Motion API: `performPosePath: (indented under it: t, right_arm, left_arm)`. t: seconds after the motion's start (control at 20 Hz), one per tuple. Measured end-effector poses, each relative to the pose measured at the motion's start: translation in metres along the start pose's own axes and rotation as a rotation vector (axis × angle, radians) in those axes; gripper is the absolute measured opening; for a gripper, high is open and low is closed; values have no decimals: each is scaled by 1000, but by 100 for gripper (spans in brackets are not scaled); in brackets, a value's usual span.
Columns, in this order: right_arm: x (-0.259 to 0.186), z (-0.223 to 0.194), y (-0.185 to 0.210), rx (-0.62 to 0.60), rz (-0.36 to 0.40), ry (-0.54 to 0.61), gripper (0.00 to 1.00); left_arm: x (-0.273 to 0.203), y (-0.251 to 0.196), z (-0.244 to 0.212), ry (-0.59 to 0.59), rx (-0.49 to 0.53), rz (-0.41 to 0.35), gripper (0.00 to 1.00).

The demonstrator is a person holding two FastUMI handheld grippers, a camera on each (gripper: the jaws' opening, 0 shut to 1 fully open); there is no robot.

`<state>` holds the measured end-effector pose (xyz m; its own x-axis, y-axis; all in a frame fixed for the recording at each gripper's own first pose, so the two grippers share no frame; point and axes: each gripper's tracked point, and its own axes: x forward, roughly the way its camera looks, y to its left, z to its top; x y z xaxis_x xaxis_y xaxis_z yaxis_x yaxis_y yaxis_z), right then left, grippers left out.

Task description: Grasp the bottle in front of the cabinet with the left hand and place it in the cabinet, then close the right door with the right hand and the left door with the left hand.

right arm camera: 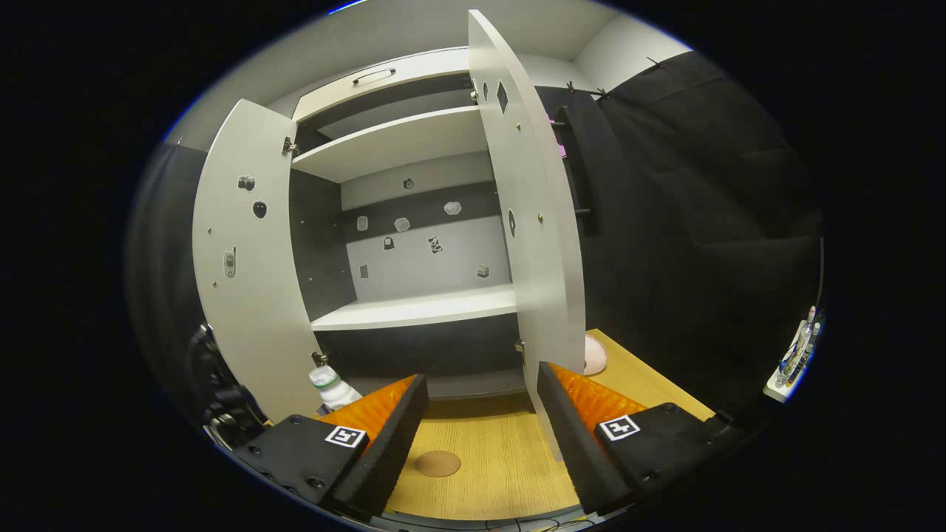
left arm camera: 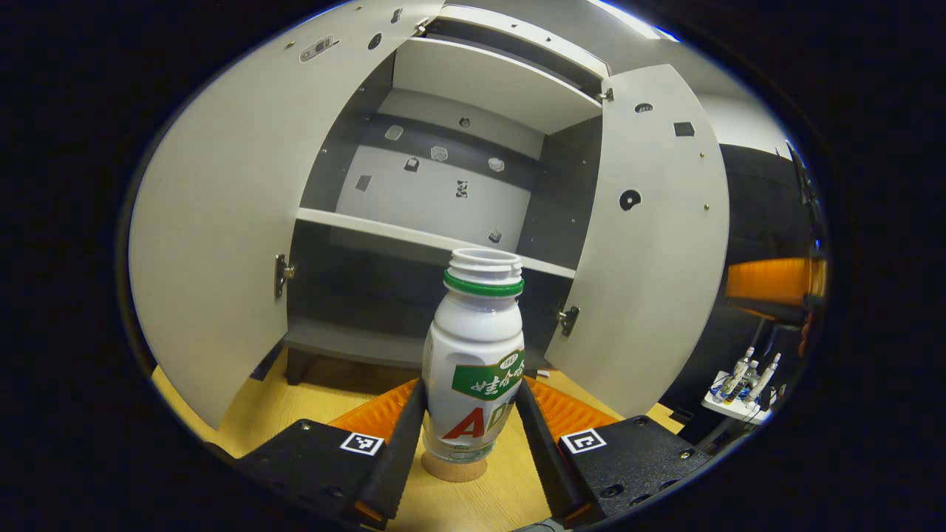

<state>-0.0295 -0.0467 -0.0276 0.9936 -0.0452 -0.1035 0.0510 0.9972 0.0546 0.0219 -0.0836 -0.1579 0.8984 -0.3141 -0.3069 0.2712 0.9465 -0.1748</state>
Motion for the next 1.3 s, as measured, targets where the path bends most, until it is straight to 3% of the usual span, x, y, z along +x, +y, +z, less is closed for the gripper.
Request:
performPosePath:
  t: [0.25, 0.4, 0.6, 0.95, 1.3]
  right_arm:
    - [0, -6, -3, 26, -9, -7, 98]
    - [-5, -12, -11, 41, -24, -5, 98]
    - [-13, -14, -32, 44, -70, -8, 98]
    - [-29, -6, -73, 63, -173, -43, 98]
    - [-46, -5, -114, 96, -281, -61, 98]
  left_arm:
    - [8, 3, 91, -42, 32, 45, 73]
    - [28, -2, 144, -70, -1, 35, 73]
    - [66, -1, 199, -118, 58, 51, 73]
    - [170, -3, 246, -85, 99, 47, 73]
    - [261, -13, 225, 35, 149, 66, 73]
